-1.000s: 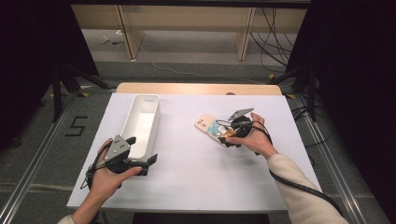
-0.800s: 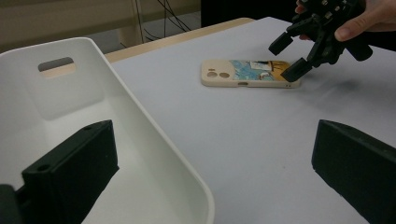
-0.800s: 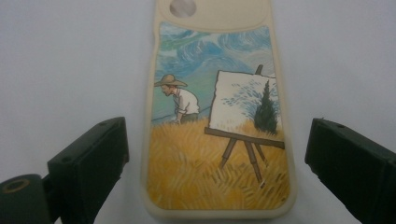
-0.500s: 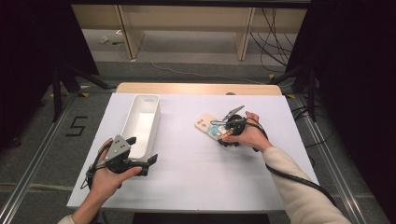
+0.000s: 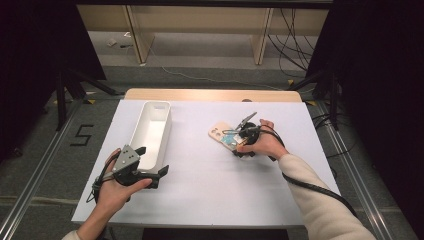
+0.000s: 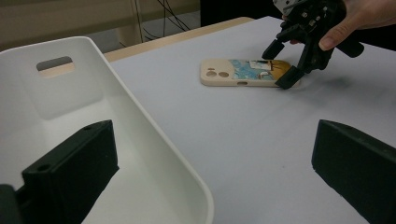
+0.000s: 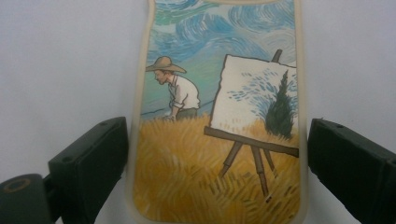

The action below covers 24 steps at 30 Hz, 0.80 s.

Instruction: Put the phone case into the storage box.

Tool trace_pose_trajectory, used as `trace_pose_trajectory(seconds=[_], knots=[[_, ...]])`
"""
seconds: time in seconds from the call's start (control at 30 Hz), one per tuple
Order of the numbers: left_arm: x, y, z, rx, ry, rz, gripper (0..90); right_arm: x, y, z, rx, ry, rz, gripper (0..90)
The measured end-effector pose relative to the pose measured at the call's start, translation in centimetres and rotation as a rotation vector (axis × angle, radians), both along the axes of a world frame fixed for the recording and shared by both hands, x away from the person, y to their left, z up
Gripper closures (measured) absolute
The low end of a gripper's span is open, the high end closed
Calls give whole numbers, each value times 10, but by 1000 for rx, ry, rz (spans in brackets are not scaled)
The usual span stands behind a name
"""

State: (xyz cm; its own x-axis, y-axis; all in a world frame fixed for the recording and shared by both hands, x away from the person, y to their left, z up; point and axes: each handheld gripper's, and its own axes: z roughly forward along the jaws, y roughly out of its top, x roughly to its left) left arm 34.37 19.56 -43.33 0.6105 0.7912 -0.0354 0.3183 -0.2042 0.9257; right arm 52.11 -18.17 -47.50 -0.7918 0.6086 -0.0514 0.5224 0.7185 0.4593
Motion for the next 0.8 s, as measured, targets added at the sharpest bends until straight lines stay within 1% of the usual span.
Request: trace_pose_trajectory(seconds=[0.1,0.23,0.47,0.57,0.6,0.73,0.8], knots=[[0,0,0,1,0,-1,0,1,0,0,1,3,4,64],[0,0,0,2,0,-1,0,4,-1,-2,4,19,-6,42],[0,0,0,3,0,-2,0,7,-1,-2,1,45,-5,40],[0,0,0,3,1,-2,0,9,0,-1,-14,58,3,39],[0,0,0,2,0,-2,0,11,2,0,-27,61,11,38],[0,0,0,3,1,-4,0,12,3,1,-43,72,17,37],[0,0,0,2,1,-4,0,12,4,1,-44,74,17,37]])
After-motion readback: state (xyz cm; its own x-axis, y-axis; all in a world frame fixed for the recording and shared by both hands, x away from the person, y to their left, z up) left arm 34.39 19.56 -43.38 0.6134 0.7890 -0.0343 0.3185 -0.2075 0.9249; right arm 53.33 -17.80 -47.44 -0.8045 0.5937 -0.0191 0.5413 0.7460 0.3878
